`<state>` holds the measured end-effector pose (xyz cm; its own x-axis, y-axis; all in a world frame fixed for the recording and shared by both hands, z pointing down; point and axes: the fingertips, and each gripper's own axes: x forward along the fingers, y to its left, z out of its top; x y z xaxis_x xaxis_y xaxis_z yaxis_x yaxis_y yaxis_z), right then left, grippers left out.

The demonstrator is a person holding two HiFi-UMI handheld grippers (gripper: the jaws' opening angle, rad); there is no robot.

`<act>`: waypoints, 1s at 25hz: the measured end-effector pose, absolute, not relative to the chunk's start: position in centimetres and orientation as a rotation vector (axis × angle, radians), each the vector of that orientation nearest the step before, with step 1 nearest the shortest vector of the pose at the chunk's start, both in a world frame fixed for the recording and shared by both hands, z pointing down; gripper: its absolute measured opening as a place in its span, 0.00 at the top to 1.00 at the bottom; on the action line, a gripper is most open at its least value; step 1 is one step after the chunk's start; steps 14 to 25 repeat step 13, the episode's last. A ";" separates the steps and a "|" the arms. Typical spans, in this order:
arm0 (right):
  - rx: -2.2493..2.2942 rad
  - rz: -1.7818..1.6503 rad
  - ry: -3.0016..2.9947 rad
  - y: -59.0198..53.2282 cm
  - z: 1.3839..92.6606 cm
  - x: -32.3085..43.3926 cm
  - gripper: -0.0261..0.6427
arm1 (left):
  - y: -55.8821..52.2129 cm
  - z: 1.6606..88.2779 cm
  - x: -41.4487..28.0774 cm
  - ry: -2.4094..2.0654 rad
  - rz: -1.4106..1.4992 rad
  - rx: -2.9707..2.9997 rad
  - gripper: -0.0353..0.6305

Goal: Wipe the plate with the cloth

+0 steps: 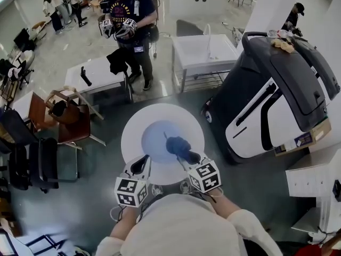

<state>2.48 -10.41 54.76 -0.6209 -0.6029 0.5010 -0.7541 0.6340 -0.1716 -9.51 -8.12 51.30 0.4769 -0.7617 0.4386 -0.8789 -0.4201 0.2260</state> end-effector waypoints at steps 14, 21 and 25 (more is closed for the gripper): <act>1.082 0.528 -2.448 -10.1 55.0 2.7 0.83 | -7.8 51.5 -9.6 -1.368 0.374 2.292 0.89; 1.082 0.528 -2.448 -10.1 55.0 2.7 0.83 | -7.8 51.5 -9.6 -1.368 0.374 2.292 0.89; 1.082 0.528 -2.448 -10.1 55.0 2.7 0.83 | -7.8 51.5 -9.6 -1.368 0.374 2.292 0.89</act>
